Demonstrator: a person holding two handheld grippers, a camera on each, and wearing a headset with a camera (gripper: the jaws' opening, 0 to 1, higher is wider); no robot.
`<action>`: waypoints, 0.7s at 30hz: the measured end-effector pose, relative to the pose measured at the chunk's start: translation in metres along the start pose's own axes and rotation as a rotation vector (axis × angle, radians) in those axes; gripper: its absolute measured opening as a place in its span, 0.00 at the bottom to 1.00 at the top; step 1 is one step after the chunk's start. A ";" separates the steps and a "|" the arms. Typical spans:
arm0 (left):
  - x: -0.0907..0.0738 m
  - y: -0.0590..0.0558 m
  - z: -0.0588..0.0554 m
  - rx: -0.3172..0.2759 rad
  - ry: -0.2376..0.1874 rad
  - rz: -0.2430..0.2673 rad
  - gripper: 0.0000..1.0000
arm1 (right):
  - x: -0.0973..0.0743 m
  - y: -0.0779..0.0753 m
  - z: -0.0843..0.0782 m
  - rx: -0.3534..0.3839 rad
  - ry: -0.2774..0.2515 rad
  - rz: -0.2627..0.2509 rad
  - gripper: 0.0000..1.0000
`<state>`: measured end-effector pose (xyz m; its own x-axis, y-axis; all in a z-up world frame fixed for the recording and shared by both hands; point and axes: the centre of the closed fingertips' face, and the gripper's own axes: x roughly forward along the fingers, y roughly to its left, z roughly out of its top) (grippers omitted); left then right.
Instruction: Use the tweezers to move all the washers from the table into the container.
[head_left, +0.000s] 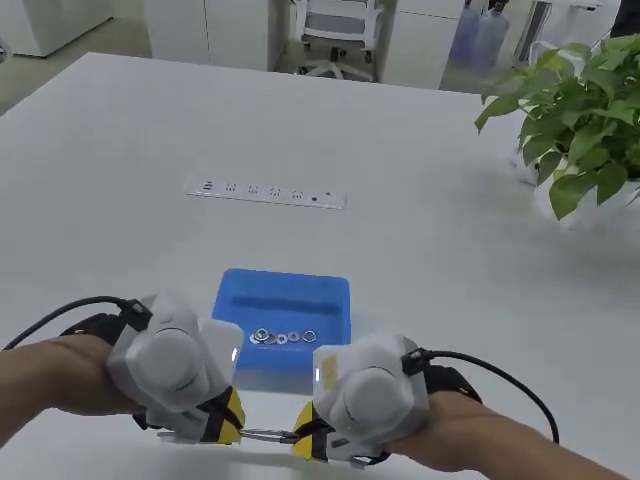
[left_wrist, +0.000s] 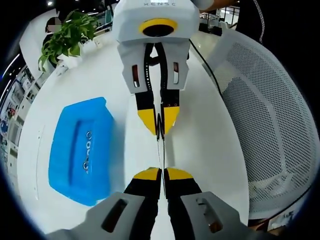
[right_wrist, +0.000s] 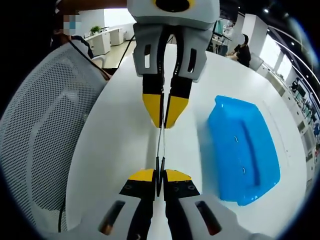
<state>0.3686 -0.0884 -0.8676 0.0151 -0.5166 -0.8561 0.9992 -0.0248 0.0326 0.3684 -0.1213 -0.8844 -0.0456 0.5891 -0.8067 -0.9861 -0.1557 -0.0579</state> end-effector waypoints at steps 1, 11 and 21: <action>0.002 -0.001 -0.001 0.000 0.002 -0.002 0.07 | 0.001 0.001 -0.001 0.001 0.001 0.000 0.07; 0.012 -0.010 -0.006 0.001 0.013 -0.010 0.07 | 0.005 0.008 -0.004 0.000 0.012 0.002 0.08; 0.017 -0.013 -0.008 0.008 0.020 -0.006 0.07 | 0.004 0.011 -0.006 -0.003 0.028 0.007 0.10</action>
<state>0.3566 -0.0899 -0.8864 0.0097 -0.4996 -0.8662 0.9989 -0.0349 0.0313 0.3584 -0.1258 -0.8917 -0.0482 0.5652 -0.8235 -0.9853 -0.1622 -0.0536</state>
